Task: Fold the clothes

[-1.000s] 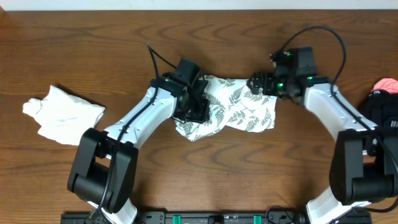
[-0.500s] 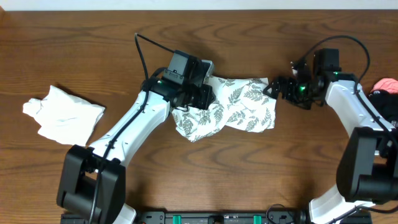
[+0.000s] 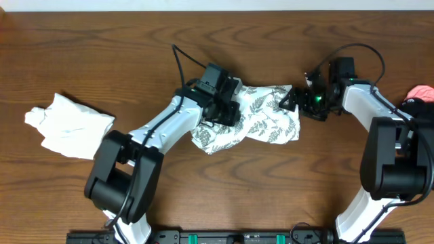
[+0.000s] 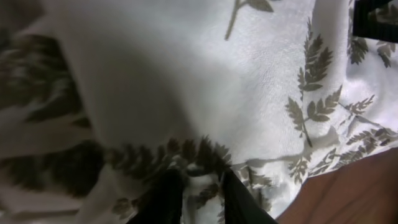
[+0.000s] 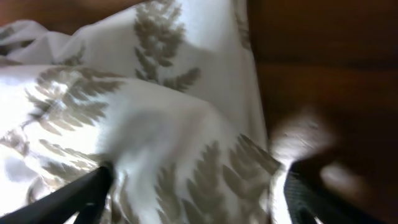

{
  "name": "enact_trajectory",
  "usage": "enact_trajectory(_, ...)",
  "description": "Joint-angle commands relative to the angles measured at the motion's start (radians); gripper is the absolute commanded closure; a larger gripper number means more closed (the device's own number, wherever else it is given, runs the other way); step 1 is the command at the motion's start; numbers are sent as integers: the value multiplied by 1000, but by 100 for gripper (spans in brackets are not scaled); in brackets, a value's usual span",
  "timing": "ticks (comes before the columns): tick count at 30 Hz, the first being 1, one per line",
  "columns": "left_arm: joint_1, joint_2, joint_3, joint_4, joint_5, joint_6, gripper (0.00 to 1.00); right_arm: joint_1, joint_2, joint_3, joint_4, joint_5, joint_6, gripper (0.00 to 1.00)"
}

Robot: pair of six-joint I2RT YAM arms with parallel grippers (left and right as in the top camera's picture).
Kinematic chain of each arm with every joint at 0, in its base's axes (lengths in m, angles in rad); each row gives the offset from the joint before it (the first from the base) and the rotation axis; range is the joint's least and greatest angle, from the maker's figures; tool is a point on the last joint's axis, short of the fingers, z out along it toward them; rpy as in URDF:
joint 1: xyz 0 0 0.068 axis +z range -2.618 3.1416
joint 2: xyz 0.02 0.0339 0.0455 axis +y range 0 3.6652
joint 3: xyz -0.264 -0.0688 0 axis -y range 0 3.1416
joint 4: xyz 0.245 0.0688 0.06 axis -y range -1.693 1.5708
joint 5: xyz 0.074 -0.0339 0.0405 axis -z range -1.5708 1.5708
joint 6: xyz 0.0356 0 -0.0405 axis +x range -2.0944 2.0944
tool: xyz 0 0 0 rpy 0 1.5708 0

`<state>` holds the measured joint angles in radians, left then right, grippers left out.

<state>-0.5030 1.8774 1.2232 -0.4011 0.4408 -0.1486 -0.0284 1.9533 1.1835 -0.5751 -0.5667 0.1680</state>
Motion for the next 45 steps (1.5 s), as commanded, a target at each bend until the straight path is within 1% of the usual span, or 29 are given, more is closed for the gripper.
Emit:
enact_trajectory(1, -14, 24, 5, 7, -8, 14, 76, 41, 56, -23, 5, -33, -37, 20)
enact_trajectory(3, -16, 30, 5, 7, -8, 14, 76, 55, 56, -23, 7, -33, -39, 32)
enact_trajectory(4, -16, 31, 5, 7, -8, 14, 76, 62, 56, -23, 7, -33, -39, 41)
enact_trajectory(6, -16, 32, 4, 7, -11, 14, 76, 67, 55, -22, 7, -34, -55, 71)
enact_trajectory(7, -16, 32, 4, 7, -12, 14, 76, 67, 52, -22, 6, -36, -54, 81)
enact_trajectory(8, -16, 32, 4, 6, -12, 14, 76, 63, 45, -22, 2, -37, -53, 94)
enact_trajectory(9, -16, 32, 4, 6, -12, 14, 76, 59, 35, -21, -3, -37, -53, 99)
enact_trajectory(13, -16, 32, 4, -1, -12, 14, 76, 25, -51, -13, -44, 5, -53, 99)
enact_trajectory(17, -16, 32, 4, 0, -12, 13, 76, -9, -187, 13, -125, 169, -54, 99)
enact_trajectory(20, -17, 32, 4, 0, -11, 13, 76, -13, -268, 36, -161, 253, -67, 99)
enact_trajectory(23, -16, 32, 4, 0, -11, -6, 76, -6, -333, 70, -181, 294, -84, 99)
enact_trajectory(26, -13, 32, 4, 3, -11, -39, 76, 16, -372, 106, -178, 284, -92, 99)
enact_trajectory(29, -11, 32, 4, 18, -11, -56, 77, 64, -373, 124, -172, 271, -91, 99)
enact_trajectory(33, -11, 32, 4, 22, -11, -60, 77, 167, -349, 124, -169, 294, -91, 99)
enact_trajectory(39, -11, 30, 4, 45, 29, -131, 77, 284, -271, 124, -169, 467, -60, 99)
enact_trajectory(42, -11, 27, 4, 116, 73, -227, 77, 295, -233, 124, -178, 488, -56, 99)
enact_trajectory(45, -11, 26, 4, 175, 71, -298, 77, 283, -231, 124, -189, 488, -56, 99)
